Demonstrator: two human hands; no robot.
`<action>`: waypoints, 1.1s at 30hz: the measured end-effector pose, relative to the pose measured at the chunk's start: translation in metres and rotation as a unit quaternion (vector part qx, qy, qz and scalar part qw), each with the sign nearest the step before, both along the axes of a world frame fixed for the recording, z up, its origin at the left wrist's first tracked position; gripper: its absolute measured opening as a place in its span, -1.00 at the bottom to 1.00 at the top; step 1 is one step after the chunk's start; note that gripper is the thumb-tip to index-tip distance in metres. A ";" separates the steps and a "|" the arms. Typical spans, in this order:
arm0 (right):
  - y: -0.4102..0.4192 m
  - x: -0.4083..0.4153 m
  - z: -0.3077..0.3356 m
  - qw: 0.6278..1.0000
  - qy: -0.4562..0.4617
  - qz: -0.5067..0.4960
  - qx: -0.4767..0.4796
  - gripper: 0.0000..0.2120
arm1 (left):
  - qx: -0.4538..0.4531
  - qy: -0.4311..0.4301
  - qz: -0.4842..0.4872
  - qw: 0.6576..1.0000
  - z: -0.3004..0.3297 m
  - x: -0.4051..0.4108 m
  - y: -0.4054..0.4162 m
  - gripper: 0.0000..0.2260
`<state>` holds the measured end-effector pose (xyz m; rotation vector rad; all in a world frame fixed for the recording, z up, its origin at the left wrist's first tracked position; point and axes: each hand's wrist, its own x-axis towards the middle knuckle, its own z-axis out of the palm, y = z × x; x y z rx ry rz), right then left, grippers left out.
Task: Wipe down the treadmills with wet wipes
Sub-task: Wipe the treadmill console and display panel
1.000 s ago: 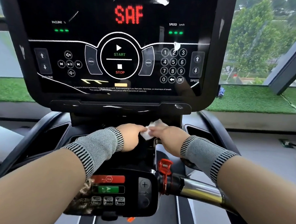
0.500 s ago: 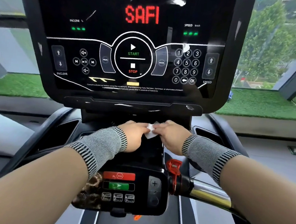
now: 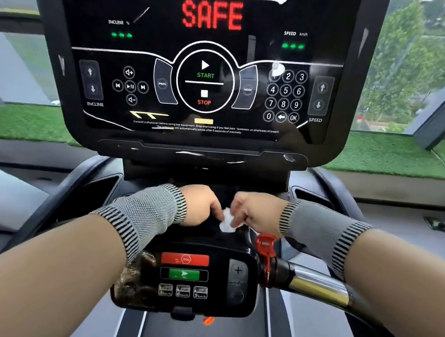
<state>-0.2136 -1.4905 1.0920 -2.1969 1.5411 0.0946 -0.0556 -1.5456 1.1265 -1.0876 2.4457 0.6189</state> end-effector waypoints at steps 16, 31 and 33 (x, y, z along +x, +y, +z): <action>-0.009 0.025 0.006 0.990 0.125 -0.068 0.008 -0.60 | -0.097 0.015 -0.061 0.993 -0.029 0.018 -0.025 -0.49; -0.033 0.060 0.008 0.988 0.148 -0.038 0.017 -0.51 | -0.090 -0.114 -0.075 0.987 -0.029 0.060 -0.046 -0.42; -0.041 0.069 0.006 0.989 0.146 -0.027 0.018 -0.49 | -0.090 -0.110 -0.067 0.988 -0.029 0.073 -0.050 -0.44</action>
